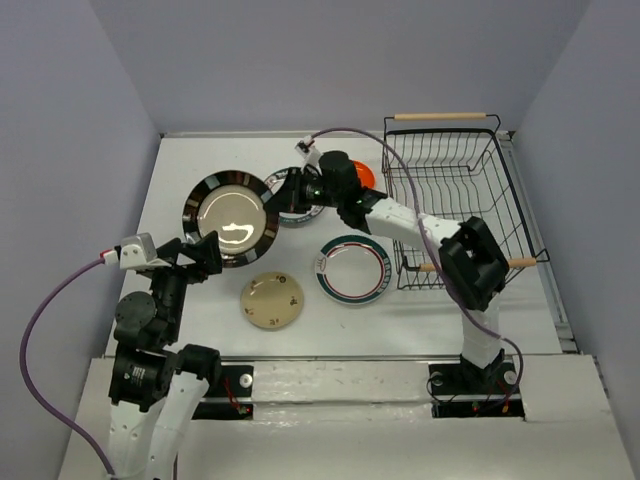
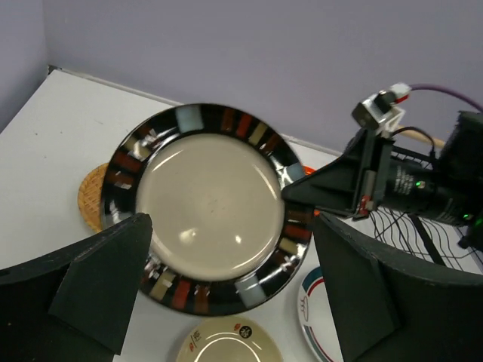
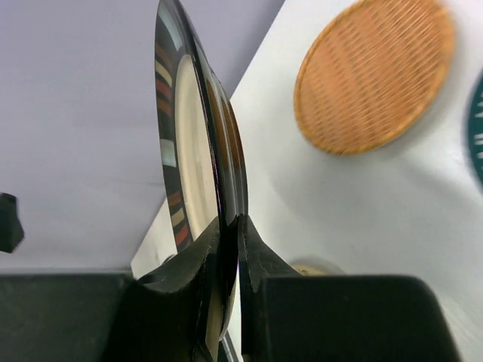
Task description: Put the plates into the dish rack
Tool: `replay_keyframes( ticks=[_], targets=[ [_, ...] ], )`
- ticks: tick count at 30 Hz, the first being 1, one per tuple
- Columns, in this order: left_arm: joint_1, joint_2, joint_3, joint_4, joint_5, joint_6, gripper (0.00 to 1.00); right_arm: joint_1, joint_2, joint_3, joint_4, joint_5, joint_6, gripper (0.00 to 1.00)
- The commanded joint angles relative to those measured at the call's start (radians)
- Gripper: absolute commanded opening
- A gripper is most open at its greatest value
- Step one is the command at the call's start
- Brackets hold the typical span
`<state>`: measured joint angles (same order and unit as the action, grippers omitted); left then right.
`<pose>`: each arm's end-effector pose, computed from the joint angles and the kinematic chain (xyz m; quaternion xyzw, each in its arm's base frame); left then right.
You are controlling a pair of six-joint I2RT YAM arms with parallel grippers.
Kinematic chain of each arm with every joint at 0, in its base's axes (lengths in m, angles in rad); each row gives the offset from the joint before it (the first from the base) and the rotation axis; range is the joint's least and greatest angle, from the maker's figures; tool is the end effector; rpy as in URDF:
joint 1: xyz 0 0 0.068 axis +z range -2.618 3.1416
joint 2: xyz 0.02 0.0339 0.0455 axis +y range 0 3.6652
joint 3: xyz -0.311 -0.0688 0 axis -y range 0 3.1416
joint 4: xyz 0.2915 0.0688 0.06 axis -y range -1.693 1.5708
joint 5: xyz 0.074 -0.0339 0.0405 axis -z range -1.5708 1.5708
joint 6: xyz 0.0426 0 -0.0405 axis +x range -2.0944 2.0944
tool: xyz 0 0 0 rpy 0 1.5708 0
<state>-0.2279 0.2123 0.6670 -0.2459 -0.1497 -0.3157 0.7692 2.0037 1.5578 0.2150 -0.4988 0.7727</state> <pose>0.0649 -0.0085 0.3850 -0.0856 0.6247 -0.1626 0.7590 0.3794 0.3957 0.2987 -0.1519 0.7599 0.5581 0.2968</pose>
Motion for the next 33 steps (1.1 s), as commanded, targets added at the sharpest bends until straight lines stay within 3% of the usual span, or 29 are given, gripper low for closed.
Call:
replay_keyframes(
  ticks=[1,6,11,15,17,22,27,33],
  targets=[
    [-0.004,-0.022,0.008,0.022,-0.028,-0.002,0.99,-0.089,-0.184,-0.005,0.091,0.063,-0.027,0.07],
    [-0.010,-0.036,0.003,0.025,-0.024,-0.002,0.99,-0.246,-0.345,0.002,-0.051,0.138,-0.119,0.07],
    [-0.039,-0.057,-0.003,0.030,-0.021,0.001,0.99,-0.460,-0.476,0.100,-0.340,0.333,-0.308,0.07],
    [-0.063,-0.073,-0.006,0.033,-0.021,0.004,0.99,-0.612,-0.566,0.119,-0.439,0.538,-0.446,0.07],
    [-0.076,-0.082,-0.007,0.033,-0.025,0.006,0.99,-0.703,-0.611,0.107,-0.442,0.600,-0.506,0.07],
    [-0.123,-0.085,-0.006,0.033,-0.028,0.007,0.99,-0.723,-0.600,0.113,-0.436,0.851,-0.746,0.07],
    [-0.157,-0.102,-0.006,0.028,-0.039,0.009,0.99,-0.758,-0.573,0.074,-0.358,0.890,-0.869,0.07],
    [-0.186,-0.106,-0.004,0.023,-0.053,0.009,0.99,-0.768,-0.536,0.021,-0.233,0.847,-1.128,0.07]
  ],
)
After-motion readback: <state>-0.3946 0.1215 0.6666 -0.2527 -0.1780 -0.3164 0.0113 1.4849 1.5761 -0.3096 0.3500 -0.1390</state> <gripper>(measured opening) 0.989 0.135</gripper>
